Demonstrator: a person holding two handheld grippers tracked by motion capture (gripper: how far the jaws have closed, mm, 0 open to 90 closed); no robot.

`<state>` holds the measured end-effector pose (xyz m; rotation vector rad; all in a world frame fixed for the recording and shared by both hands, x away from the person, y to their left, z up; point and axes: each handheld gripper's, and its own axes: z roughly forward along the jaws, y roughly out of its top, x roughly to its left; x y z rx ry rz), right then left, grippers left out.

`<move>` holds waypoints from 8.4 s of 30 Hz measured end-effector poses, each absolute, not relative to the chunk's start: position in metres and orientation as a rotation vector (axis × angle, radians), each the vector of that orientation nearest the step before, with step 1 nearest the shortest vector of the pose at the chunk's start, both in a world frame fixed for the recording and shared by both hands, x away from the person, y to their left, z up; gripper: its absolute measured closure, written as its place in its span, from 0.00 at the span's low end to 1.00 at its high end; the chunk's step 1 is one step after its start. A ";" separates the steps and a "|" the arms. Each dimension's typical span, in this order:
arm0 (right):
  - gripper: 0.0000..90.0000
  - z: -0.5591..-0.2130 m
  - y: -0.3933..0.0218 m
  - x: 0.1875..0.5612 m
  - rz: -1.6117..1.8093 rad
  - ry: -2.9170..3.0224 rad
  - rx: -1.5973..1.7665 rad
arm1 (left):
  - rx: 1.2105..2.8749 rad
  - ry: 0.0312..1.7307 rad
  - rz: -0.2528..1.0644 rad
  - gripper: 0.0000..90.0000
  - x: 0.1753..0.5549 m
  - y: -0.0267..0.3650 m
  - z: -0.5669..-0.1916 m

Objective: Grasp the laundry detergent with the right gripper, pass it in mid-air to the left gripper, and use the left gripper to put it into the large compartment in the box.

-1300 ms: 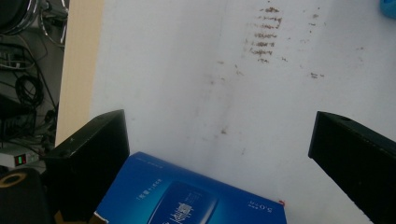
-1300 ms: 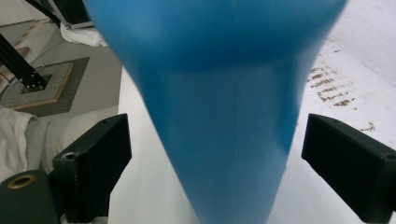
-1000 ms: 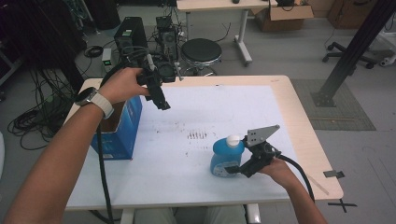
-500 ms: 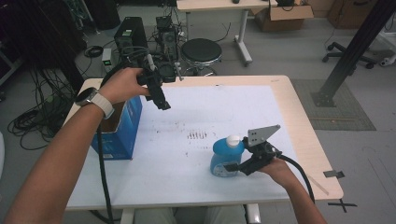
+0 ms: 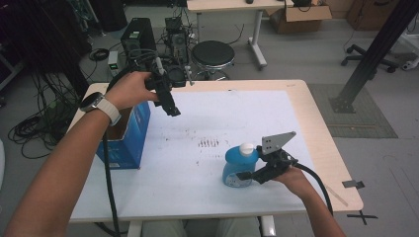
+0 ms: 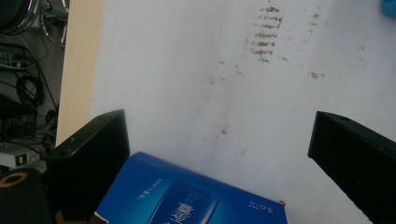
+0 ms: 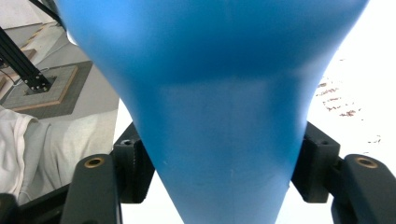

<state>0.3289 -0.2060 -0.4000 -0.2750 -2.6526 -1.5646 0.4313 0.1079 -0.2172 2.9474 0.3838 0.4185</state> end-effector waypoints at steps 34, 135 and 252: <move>0.50 -0.393 -0.211 0.328 -1.659 -2.655 -0.200 | 2.937 0.386 0.421 0.07 0.427 0.106 -0.214; 0.50 -0.324 -0.108 0.331 -1.588 -2.720 0.017 | 2.945 0.044 0.193 0.08 0.312 0.059 -0.193; 0.22 -0.324 -0.128 0.335 -1.544 -2.658 -0.089 | 2.920 0.076 0.106 0.42 0.326 0.045 -0.212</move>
